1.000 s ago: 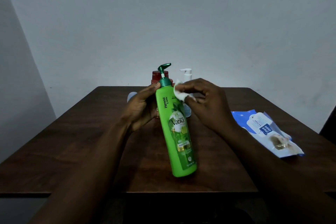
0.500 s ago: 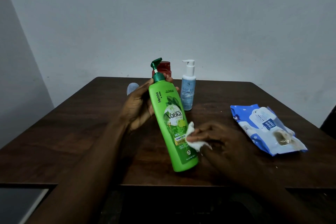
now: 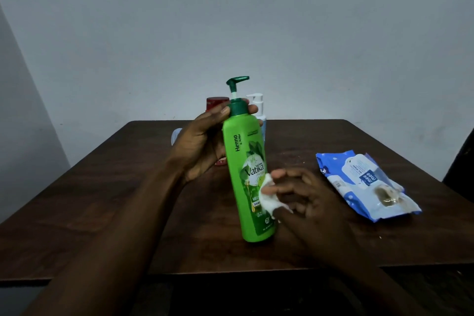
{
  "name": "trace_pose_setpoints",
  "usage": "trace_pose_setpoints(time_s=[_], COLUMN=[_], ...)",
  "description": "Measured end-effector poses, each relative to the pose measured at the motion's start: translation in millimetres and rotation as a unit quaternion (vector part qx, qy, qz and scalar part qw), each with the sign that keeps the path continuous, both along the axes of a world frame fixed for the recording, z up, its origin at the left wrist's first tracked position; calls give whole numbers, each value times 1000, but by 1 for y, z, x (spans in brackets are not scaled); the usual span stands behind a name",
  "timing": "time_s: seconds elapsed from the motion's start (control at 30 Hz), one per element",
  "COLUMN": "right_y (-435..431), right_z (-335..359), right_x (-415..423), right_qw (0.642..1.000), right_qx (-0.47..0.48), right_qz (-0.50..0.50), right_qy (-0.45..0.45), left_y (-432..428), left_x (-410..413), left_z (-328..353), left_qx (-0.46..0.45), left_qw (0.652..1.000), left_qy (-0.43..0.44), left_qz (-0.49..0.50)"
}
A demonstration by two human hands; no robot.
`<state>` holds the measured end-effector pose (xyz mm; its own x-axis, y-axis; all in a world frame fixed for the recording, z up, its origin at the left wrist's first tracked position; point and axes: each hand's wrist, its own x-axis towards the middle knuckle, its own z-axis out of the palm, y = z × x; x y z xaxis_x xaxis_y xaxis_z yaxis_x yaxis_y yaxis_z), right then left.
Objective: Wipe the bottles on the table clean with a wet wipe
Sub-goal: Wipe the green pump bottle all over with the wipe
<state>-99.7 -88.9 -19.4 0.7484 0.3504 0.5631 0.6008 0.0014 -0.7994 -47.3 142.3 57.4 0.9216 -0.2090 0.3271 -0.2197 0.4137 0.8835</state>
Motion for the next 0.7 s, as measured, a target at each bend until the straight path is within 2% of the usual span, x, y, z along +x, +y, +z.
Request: trace_pose_setpoints(time_s=[0.33, 0.43, 0.5, 0.57, 0.7], right_y=[-6, -8, -8, -7, -9], right_z=[31, 32, 33, 33, 28], right_x=[44, 48, 50, 51, 52], right_qw=[991, 989, 988, 988, 988], right_qx=[70, 76, 77, 74, 77], right_qz=[-56, -58, -58, -54, -57], right_qy=[95, 117, 122, 121, 117], left_y=[-44, -43, -43, -43, -42], left_x=[-14, -8, -9, -21, -51], left_z=[22, 10, -1, -14, -38], left_qx=[43, 115, 193, 218, 249], left_qw=[997, 991, 967, 944, 936], left_qy=[-49, -51, -42, -44, -83], left_qz=[-48, 41, 159, 244, 234])
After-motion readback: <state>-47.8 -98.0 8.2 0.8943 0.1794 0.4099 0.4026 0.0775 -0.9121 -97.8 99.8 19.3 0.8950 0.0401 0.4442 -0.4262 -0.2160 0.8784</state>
